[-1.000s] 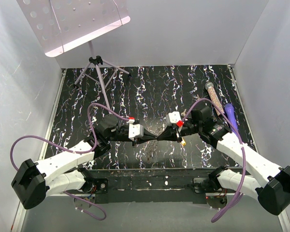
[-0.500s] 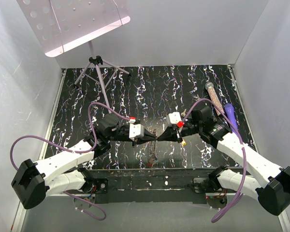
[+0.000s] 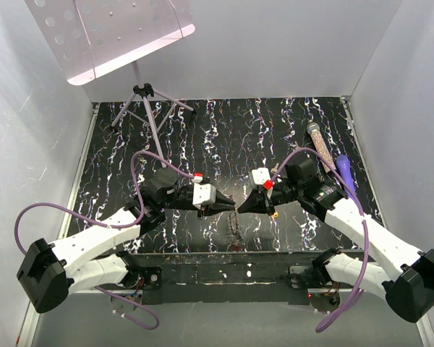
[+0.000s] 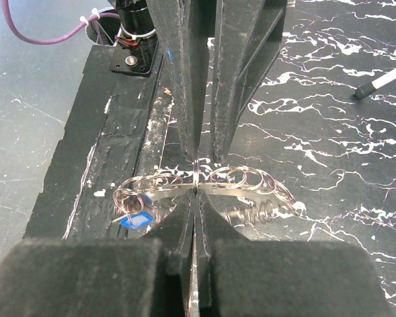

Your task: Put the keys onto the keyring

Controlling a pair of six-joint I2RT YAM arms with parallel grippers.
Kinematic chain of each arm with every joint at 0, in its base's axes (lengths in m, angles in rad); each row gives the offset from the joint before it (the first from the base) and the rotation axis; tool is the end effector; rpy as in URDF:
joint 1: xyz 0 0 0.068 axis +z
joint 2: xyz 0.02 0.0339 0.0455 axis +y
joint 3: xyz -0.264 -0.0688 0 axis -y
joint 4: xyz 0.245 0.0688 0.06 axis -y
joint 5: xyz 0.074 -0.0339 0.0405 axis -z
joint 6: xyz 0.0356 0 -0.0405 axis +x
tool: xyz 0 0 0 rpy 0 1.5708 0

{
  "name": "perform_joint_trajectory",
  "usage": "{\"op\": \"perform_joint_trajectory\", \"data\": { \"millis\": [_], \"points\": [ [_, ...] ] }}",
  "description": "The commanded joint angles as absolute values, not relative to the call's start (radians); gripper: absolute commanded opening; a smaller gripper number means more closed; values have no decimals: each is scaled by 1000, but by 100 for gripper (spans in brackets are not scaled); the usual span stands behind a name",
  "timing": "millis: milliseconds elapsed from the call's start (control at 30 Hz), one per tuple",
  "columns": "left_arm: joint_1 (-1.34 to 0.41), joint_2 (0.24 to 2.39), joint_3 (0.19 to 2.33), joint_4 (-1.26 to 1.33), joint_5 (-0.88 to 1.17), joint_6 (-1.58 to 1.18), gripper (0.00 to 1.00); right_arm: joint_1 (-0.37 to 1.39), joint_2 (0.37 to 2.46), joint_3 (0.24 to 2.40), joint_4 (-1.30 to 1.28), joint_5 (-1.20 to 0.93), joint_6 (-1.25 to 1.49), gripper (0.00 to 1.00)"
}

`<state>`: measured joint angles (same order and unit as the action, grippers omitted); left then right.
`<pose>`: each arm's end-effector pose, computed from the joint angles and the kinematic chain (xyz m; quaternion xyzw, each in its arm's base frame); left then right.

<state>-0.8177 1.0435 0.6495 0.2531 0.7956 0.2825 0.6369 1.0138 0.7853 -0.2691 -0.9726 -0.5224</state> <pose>0.1417 -0.1884 0.2891 0.5804 0.4607 -0.4419 0.5055 0.1556 0.1517 0.2956 -0.6161 0.5048 0.4269 0.4282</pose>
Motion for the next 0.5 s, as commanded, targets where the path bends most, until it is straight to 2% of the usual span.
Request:
{"op": "perform_joint_trajectory", "data": {
  "millis": [0,200,467],
  "points": [
    [-816,1037,683,236,796,296,17,635,993,830,-249,-997,-509,1],
    [-816,1038,687,226,801,298,22,634,996,833,-247,-994,-497,1],
    [-816,1049,696,210,807,295,23,632,996,831,-239,-996,-482,1]
  ]
}}
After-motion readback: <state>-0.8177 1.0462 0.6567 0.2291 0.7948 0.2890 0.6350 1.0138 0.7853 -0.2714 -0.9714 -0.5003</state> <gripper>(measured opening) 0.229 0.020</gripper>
